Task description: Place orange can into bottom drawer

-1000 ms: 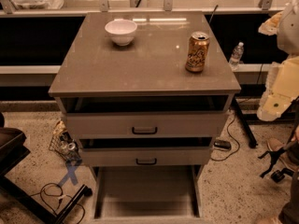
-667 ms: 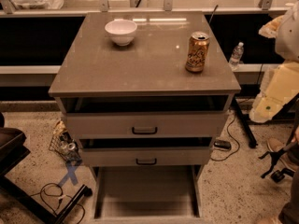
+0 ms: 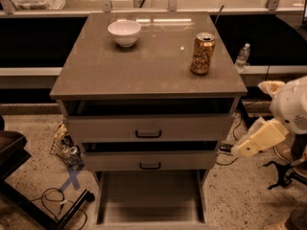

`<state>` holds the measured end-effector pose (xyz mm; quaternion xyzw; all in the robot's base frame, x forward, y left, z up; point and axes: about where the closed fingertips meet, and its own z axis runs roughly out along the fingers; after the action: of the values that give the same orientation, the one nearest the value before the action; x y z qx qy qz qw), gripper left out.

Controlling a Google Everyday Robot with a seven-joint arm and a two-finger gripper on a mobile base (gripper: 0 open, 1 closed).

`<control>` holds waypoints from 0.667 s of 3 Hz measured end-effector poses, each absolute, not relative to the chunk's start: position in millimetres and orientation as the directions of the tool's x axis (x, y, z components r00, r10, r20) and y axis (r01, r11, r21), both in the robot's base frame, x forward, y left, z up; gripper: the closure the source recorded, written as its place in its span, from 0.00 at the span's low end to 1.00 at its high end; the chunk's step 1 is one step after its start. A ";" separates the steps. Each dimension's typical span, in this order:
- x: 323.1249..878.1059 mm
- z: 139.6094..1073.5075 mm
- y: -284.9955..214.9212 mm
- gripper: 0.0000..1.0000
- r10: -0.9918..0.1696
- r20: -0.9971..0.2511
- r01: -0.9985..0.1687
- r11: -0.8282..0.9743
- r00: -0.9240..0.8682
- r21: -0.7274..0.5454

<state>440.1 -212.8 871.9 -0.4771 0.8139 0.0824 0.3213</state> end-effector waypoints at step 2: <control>541.2 849.1 -215.4 0.00 -0.455 -0.871 -0.695 0.688 -0.185 -0.211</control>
Offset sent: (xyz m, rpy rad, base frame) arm 0.1897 -0.0574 0.0050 0.3924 -0.6447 -0.3571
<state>541.2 -215.4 849.1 -0.3777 0.7610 0.1165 0.5145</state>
